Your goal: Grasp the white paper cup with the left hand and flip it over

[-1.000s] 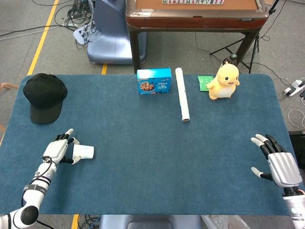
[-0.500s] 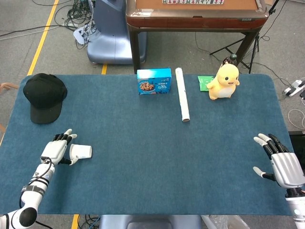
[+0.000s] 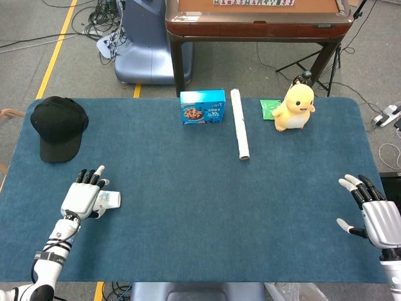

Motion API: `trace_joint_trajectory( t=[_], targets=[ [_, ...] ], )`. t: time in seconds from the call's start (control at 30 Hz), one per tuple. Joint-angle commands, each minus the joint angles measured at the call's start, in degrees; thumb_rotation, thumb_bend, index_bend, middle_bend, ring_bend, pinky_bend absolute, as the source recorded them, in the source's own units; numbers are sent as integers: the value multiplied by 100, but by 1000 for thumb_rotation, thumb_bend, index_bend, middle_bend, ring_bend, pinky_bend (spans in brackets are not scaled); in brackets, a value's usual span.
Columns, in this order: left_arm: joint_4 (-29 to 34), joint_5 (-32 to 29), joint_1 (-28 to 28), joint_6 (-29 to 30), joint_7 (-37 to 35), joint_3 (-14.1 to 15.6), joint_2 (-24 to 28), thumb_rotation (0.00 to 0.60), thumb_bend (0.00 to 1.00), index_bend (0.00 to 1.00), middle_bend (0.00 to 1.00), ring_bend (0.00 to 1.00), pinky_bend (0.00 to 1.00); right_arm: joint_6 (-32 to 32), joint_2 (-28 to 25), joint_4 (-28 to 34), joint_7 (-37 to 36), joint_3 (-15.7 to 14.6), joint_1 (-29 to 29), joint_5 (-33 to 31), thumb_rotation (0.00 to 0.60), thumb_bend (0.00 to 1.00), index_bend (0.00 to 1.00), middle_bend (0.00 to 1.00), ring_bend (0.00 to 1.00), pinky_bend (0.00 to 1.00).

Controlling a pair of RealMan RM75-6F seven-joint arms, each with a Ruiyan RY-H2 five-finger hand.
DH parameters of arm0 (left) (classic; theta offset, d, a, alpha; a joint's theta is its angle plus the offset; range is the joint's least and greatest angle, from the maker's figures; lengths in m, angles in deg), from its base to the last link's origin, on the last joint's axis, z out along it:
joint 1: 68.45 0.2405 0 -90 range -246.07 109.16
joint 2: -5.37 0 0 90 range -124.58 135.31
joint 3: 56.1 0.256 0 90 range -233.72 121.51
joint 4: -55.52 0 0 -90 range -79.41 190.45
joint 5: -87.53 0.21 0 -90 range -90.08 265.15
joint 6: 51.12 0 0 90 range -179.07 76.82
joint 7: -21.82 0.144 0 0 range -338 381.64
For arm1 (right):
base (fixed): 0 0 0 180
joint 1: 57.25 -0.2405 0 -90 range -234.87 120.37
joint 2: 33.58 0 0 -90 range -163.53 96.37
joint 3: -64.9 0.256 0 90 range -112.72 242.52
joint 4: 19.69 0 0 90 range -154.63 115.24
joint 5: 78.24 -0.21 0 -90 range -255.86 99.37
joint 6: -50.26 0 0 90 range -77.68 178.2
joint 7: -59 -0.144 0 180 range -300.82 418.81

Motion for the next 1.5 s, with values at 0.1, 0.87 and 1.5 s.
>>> trace_joint_trajectory(
  t=[0.1, 0.87, 1.5],
  targets=[
    [371, -595, -365, 77, 996, 67, -49, 600, 196, 242, 0, 0, 0, -54, -49, 36, -36, 6, 32, 7, 600, 0, 207, 156, 76, 317],
    [489, -2375, -1237, 1046, 3415, 120, -802, 600, 196, 224, 0, 0, 0, -58, -122, 58, -133, 19, 64, 2, 600, 0, 208, 157, 76, 317],
    [9, -2968, -1612, 1289, 3811, 133, -1314, 600, 196, 230, 0, 0, 0, -18, -113, 39, -137, 14, 54, 14, 600, 0, 207, 157, 76, 317]
  ],
)
